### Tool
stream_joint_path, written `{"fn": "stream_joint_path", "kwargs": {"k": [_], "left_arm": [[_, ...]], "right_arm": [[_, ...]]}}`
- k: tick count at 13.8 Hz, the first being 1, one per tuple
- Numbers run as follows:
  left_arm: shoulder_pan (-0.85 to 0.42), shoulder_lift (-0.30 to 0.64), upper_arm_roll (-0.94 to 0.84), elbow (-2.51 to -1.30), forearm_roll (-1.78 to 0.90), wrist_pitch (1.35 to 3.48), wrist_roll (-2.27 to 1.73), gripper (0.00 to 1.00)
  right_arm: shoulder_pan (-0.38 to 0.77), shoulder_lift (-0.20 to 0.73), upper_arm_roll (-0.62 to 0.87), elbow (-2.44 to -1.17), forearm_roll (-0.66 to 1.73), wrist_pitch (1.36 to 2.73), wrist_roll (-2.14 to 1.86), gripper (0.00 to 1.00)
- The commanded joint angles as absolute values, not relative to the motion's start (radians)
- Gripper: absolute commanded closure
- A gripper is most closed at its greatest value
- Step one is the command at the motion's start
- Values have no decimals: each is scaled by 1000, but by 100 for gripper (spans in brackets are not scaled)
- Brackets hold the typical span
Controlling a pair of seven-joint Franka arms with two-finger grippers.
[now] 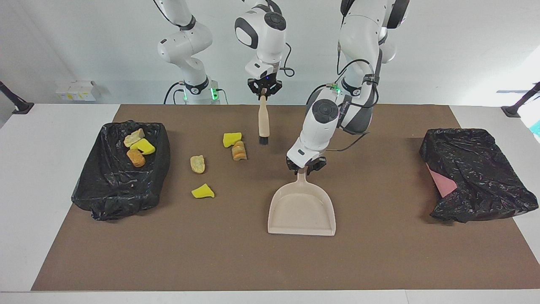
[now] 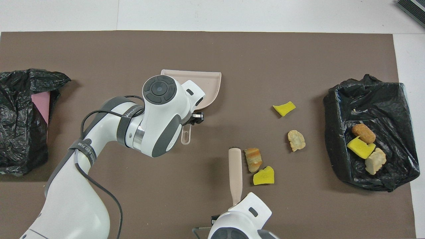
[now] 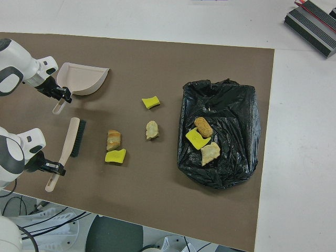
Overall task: Sweep and dump trash in bin
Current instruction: 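Grasp the beige brush with the right gripper, then move the dustpan toward the pieces while the right gripper brings the brush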
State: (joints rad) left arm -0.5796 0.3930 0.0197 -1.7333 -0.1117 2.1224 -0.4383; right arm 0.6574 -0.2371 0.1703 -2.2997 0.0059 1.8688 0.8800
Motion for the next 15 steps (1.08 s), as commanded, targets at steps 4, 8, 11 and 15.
{"fn": "stream_joint_path", "kwargs": {"k": [4,8,11,15], "left_arm": [[-572,345,18,-1770,-121,2122,-442,100],[-526,296,23,-1769,-100,2070,-326,100],[-471,240,25,-1779,-100,1959,-9,100],[-433,126,26,-1871,-98,1905,277,100]], "right_arm": [[416,-242,179,-2328,-92,1778,940,100],[391,-294,183,-2408,15,1744,1032,100],[486,-290,186,-2465,109,1816,1226,100],[552,-212,186,-2513,234,2014,1315,100]]}}
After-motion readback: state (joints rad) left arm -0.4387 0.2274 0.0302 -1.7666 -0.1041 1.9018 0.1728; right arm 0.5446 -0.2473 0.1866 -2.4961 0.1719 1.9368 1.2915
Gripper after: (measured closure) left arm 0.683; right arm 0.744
